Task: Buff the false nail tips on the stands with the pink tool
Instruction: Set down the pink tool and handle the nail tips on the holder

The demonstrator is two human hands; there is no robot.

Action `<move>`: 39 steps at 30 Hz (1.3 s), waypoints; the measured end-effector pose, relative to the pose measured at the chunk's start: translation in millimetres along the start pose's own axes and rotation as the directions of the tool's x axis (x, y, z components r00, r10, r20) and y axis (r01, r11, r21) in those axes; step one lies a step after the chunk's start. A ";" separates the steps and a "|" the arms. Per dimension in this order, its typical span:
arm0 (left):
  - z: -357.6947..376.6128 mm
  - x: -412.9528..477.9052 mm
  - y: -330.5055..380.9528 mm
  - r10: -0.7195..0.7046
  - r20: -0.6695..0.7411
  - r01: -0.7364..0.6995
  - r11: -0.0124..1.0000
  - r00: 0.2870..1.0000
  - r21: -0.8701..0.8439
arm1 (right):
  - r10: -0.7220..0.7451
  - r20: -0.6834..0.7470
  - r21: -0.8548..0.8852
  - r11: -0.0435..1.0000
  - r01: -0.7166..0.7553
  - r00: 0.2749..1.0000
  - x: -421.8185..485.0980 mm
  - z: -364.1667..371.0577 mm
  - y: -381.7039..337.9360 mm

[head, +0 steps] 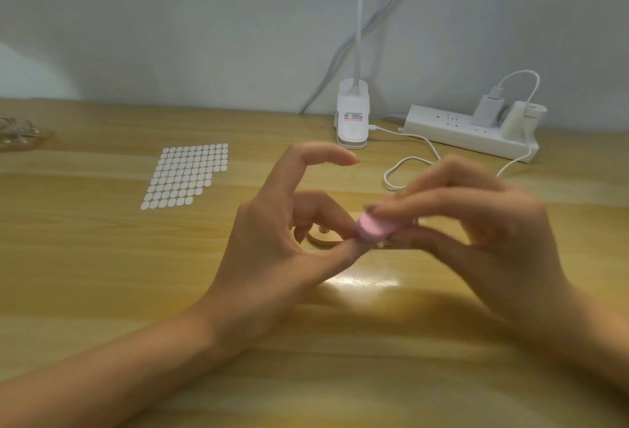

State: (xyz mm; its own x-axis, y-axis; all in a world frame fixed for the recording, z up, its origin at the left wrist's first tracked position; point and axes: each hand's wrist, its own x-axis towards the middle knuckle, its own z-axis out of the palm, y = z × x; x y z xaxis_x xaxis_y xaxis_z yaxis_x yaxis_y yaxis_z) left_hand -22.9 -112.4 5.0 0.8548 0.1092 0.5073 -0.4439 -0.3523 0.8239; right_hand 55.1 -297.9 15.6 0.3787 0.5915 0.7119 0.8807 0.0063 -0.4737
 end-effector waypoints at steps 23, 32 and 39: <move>-5.7 4.6 -4.9 -0.053 0.012 0.054 0.984 0.999 -0.170 | 0.109 -0.094 0.117 0.988 -0.098 0.990 -1.0 -4.1 12.6; -5.5 4.4 -1.5 -0.019 -0.025 0.017 0.999 1.000 -0.051 | 0.039 -0.047 -0.047 0.998 -0.041 0.998 0.1 -0.7 2.3; -3.7 5.9 2.6 0.002 -0.028 -0.003 0.999 1.000 -0.042 | -0.027 -0.043 -0.053 0.998 0.025 0.999 -3.9 2.1 -3.9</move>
State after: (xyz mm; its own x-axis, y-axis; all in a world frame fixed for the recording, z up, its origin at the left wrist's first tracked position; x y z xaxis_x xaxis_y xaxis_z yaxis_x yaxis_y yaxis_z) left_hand -20.0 -109.2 11.0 0.8463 0.1342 0.5155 -0.4574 -0.3129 0.8324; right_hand 49.6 -298.5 13.5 0.3663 0.5561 0.7461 0.9037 -0.0215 -0.4276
